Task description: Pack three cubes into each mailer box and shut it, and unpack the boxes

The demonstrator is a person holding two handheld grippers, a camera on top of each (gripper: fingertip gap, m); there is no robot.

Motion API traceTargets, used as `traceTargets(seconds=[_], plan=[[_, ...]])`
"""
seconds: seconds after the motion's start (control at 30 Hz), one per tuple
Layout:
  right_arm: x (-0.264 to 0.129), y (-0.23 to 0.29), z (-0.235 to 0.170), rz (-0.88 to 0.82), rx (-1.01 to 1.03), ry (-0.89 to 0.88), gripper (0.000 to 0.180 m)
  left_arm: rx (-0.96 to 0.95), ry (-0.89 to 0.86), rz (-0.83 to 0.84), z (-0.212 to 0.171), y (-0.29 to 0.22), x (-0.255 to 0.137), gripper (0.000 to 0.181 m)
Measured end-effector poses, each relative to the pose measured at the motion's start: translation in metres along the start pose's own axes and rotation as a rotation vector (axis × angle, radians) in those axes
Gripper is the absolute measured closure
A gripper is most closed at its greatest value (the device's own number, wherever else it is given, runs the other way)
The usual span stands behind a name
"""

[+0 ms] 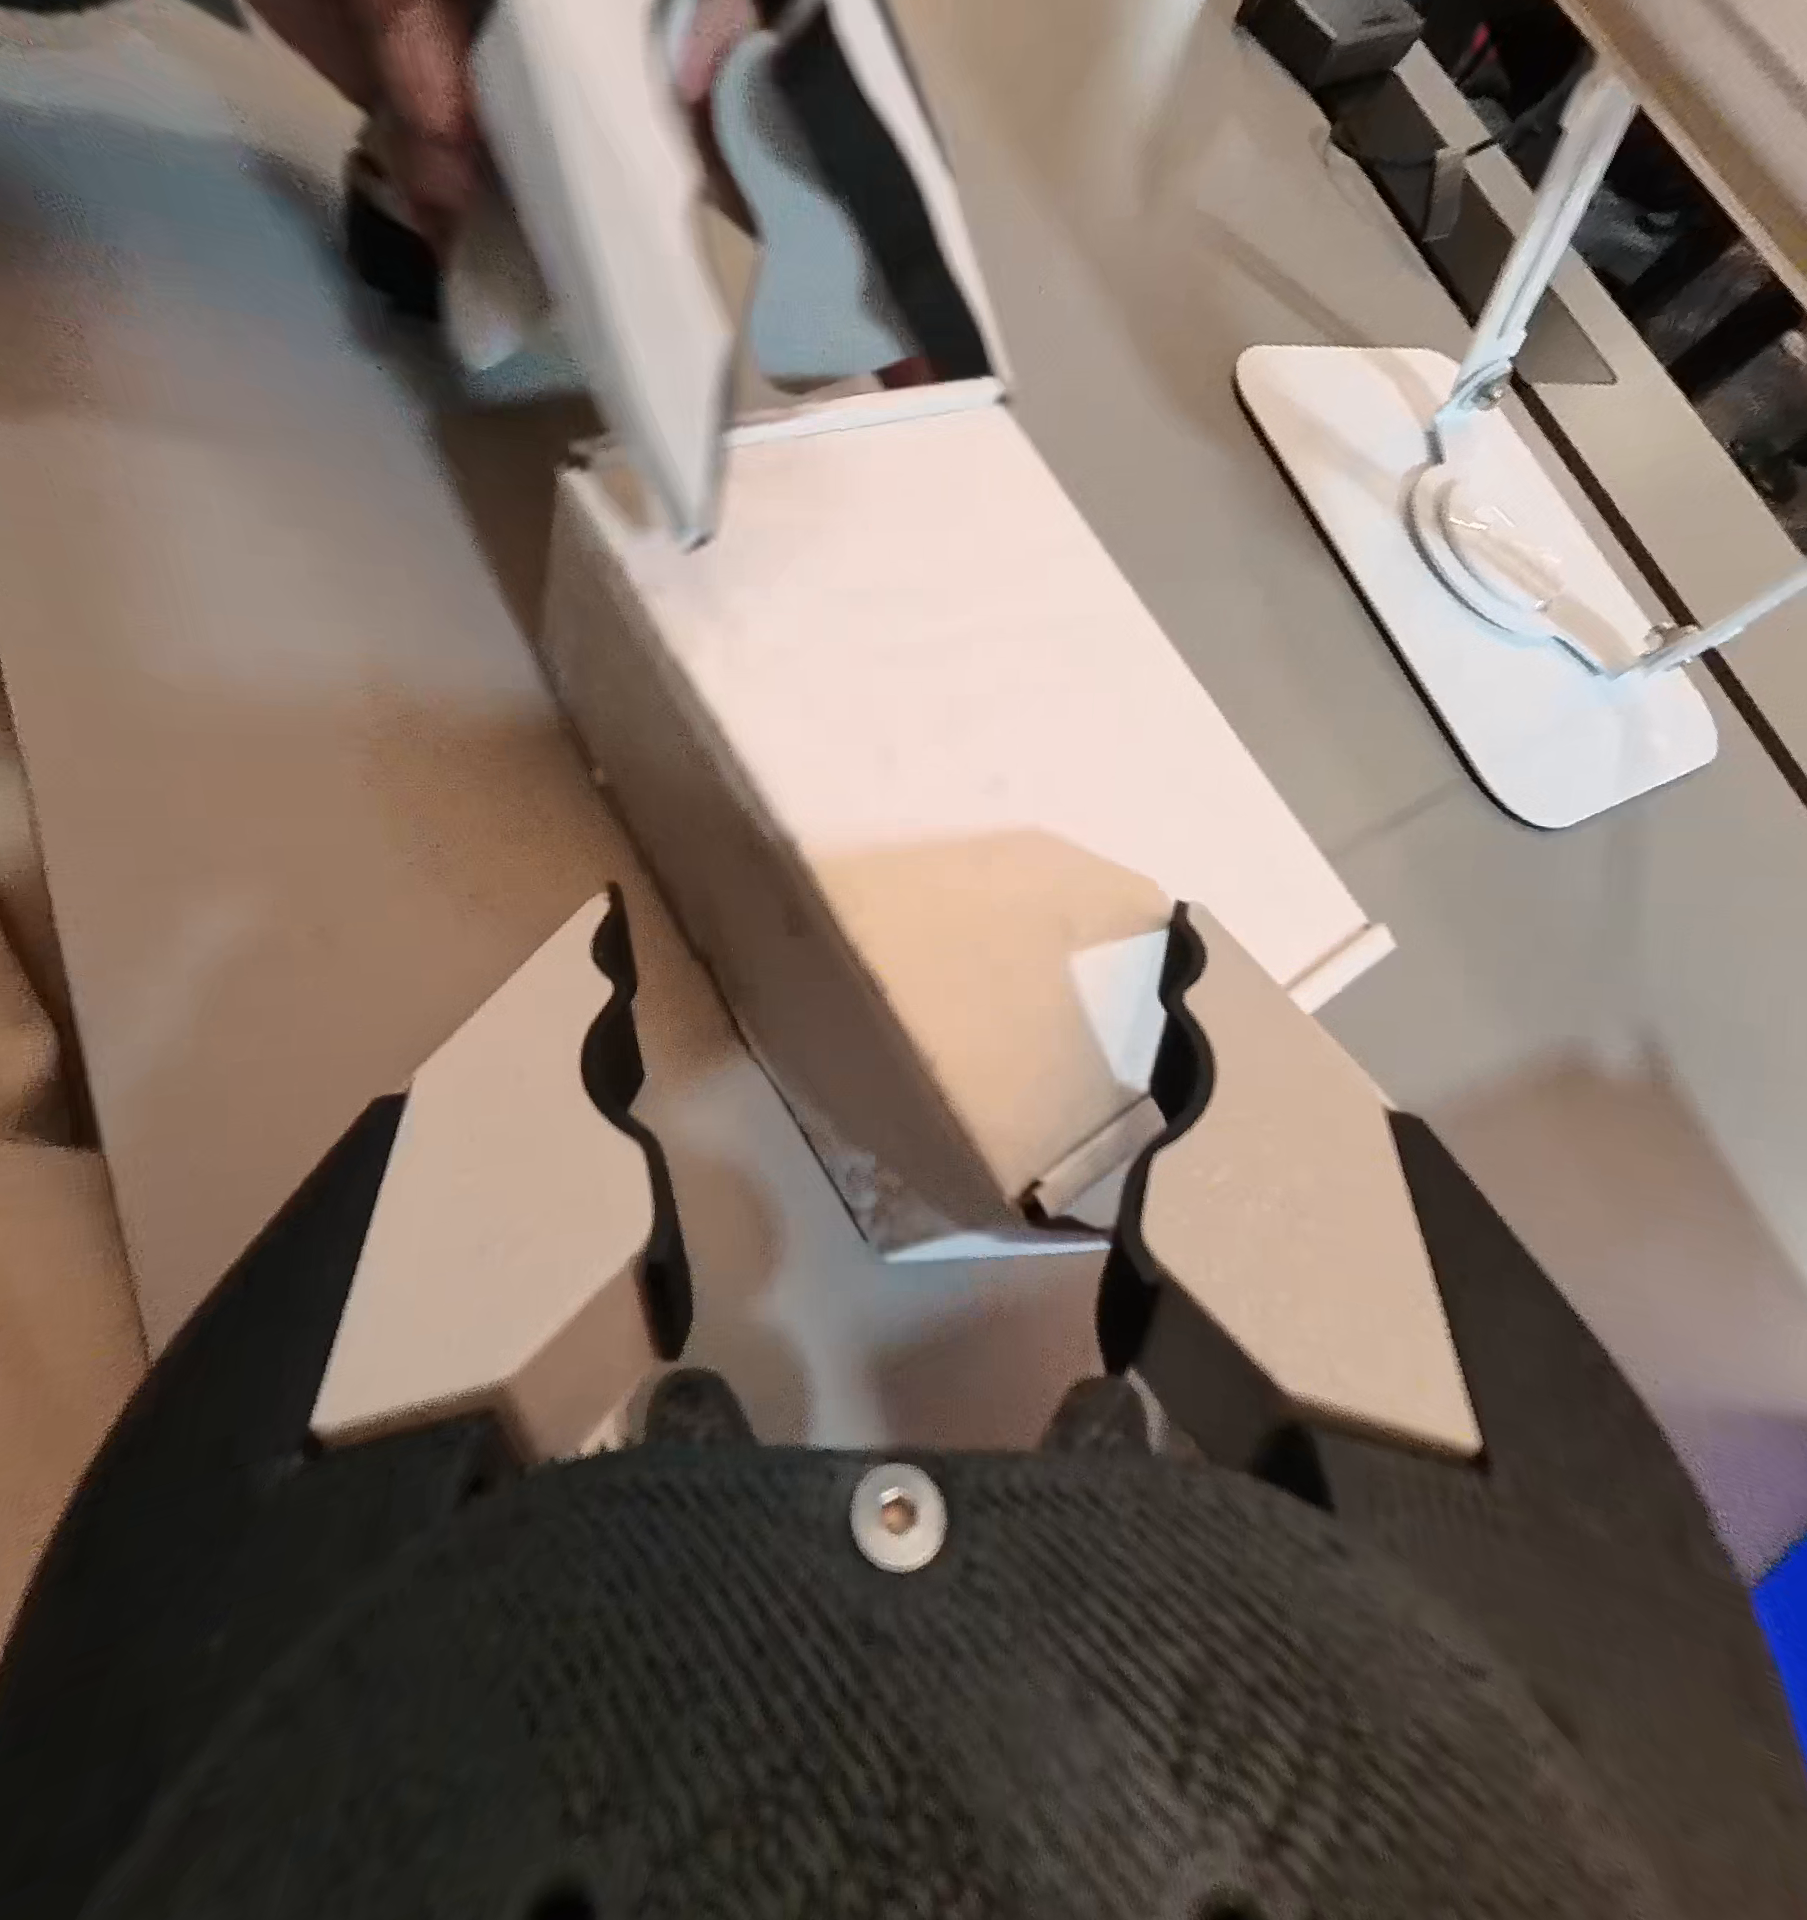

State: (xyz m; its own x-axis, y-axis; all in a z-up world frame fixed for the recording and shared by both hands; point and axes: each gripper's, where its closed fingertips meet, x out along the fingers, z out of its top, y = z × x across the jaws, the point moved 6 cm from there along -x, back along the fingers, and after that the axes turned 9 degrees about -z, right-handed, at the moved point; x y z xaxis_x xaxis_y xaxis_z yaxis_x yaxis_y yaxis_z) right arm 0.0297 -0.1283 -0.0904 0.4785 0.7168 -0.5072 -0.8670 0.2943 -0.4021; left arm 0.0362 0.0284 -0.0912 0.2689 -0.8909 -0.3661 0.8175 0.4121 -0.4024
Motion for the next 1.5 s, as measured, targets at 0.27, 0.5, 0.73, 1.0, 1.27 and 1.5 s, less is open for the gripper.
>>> traceTargets(seconds=[0.27, 0.5, 0.73, 1.0, 1.27, 1.5], plan=[[-0.006, -0.015, -0.002, 0.039, 0.172, -0.051, 0.09, 0.371, 0.28, 0.229, -0.03, -0.033, 0.017, 0.028], [-0.008, -0.017, -0.003, 0.056, 0.202, -0.068, 0.092, 0.39, 0.286, 0.312, -0.026, -0.023, 0.02, 0.046], [-0.015, -0.02, 0.003, 0.024, 0.148, -0.111, 0.092, 0.261, 0.194, 0.231, -0.02, -0.023, 0.013, 0.051], [-0.037, 0.003, 0.029, -0.106, -0.301, -0.217, 0.078, -0.115, 0.045, -0.043, -0.014, -0.027, -0.006, 0.053], [-0.023, 0.021, 0.026, -0.293, -0.669, -0.065, 0.114, -0.081, 0.094, -0.043, -0.014, -0.04, 0.003, 0.053], [-0.033, 0.002, 0.028, -0.276, -0.484, -0.117, 0.115, 0.256, -0.031, 0.109, 0.001, -0.047, -0.016, 0.043]])
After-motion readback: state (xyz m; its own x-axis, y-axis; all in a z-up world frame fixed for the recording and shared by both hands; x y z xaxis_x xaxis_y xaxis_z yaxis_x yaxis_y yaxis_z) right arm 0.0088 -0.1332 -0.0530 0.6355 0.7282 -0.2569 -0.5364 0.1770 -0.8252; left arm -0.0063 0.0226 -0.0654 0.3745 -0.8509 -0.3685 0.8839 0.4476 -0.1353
